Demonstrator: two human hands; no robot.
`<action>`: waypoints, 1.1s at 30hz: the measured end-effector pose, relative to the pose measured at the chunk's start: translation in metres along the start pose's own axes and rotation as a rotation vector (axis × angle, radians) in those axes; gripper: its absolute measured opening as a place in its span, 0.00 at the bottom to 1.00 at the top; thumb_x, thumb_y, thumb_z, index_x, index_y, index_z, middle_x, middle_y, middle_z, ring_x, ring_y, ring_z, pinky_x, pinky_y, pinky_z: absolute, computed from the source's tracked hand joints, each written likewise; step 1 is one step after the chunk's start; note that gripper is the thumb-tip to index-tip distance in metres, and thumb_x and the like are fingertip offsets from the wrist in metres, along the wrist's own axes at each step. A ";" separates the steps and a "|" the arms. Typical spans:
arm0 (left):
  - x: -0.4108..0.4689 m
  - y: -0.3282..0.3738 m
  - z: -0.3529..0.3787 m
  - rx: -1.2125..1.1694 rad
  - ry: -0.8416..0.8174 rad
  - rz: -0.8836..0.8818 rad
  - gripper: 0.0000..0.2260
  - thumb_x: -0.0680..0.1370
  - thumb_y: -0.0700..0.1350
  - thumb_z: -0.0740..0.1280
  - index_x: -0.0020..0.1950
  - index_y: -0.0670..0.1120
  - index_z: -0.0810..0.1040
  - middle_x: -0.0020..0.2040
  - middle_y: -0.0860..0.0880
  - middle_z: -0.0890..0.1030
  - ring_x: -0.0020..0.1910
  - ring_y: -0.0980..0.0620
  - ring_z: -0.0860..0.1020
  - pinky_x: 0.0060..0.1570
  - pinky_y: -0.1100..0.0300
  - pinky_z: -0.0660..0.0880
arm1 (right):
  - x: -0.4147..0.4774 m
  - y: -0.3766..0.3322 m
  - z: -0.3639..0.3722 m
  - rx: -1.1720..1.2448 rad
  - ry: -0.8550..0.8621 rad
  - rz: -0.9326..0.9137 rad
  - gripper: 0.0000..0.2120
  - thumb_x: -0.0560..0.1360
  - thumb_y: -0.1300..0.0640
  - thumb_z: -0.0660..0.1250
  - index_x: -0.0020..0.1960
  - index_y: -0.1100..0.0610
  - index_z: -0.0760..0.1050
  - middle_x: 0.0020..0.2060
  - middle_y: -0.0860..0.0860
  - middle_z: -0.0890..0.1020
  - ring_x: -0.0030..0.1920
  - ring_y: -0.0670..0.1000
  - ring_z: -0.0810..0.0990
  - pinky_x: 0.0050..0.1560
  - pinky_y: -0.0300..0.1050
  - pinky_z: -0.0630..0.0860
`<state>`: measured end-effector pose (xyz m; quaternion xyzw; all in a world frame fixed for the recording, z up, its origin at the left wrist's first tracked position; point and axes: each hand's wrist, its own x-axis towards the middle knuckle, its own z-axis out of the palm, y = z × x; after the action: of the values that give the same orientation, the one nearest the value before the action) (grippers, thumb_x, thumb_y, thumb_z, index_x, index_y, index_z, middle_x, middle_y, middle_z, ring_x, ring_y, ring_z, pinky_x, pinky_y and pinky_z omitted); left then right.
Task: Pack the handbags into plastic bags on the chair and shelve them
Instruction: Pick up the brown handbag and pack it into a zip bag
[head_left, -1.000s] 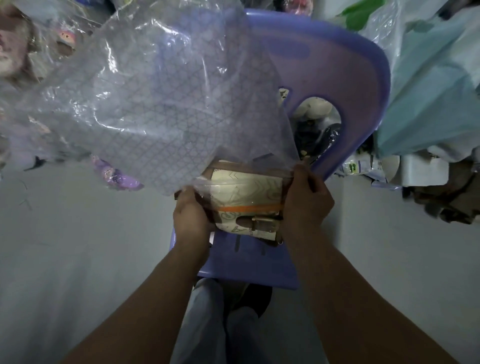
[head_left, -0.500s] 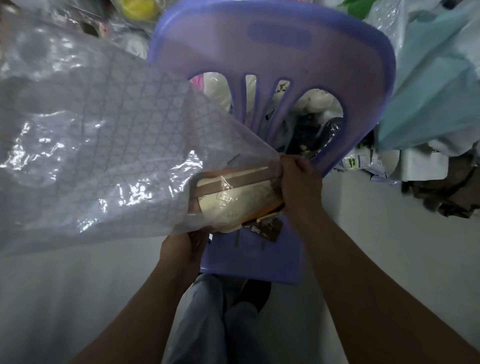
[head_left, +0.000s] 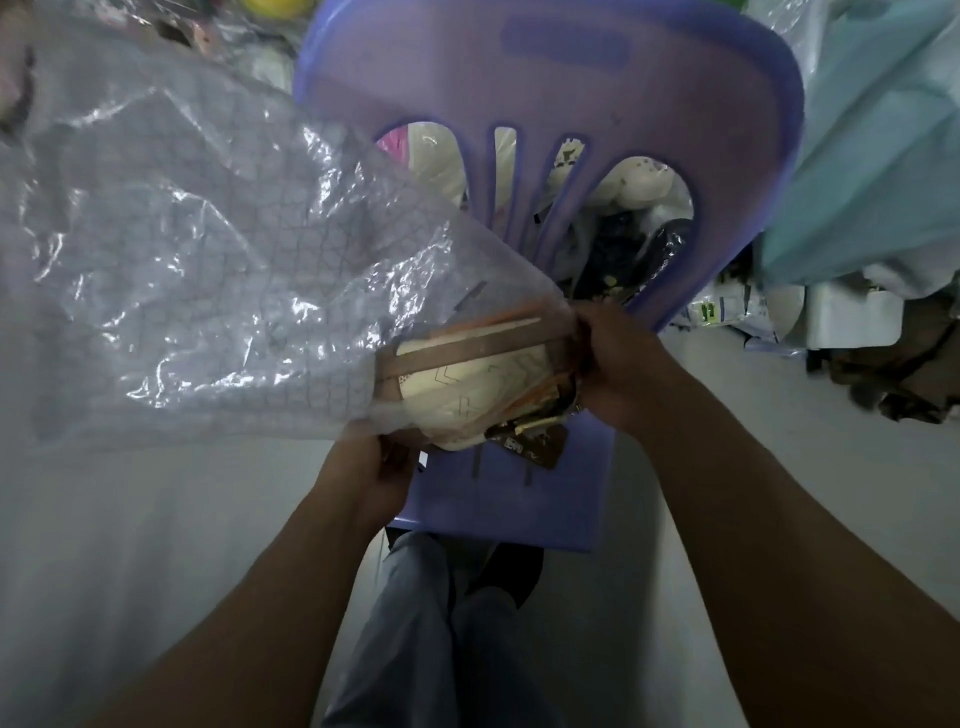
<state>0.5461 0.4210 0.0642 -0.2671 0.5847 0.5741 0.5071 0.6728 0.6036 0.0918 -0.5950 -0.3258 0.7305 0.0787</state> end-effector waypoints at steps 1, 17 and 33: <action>0.001 0.001 0.000 -0.010 -0.006 -0.021 0.23 0.77 0.30 0.59 0.24 0.45 0.77 0.27 0.48 0.74 0.27 0.53 0.72 0.34 0.61 0.70 | 0.001 0.001 -0.003 0.019 -0.010 -0.001 0.08 0.79 0.57 0.63 0.49 0.61 0.76 0.39 0.61 0.75 0.40 0.60 0.73 0.39 0.50 0.73; 0.009 0.006 -0.020 0.200 0.031 -0.125 0.12 0.82 0.31 0.57 0.44 0.43 0.74 0.42 0.43 0.75 0.39 0.49 0.72 0.56 0.51 0.76 | 0.010 0.012 -0.028 0.064 -0.051 0.053 0.11 0.82 0.65 0.58 0.46 0.59 0.76 0.31 0.50 0.78 0.33 0.46 0.76 0.30 0.36 0.76; 0.030 0.002 -0.028 0.047 0.054 -0.315 0.12 0.81 0.31 0.56 0.42 0.42 0.71 0.37 0.46 0.69 0.36 0.53 0.69 0.27 0.62 0.79 | 0.009 0.030 -0.031 -0.309 0.105 0.119 0.12 0.78 0.64 0.59 0.38 0.54 0.71 0.27 0.51 0.71 0.31 0.49 0.70 0.35 0.43 0.71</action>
<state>0.5261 0.4028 0.0328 -0.3589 0.5624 0.4662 0.5810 0.7071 0.5969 0.0654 -0.6557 -0.3939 0.6428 -0.0403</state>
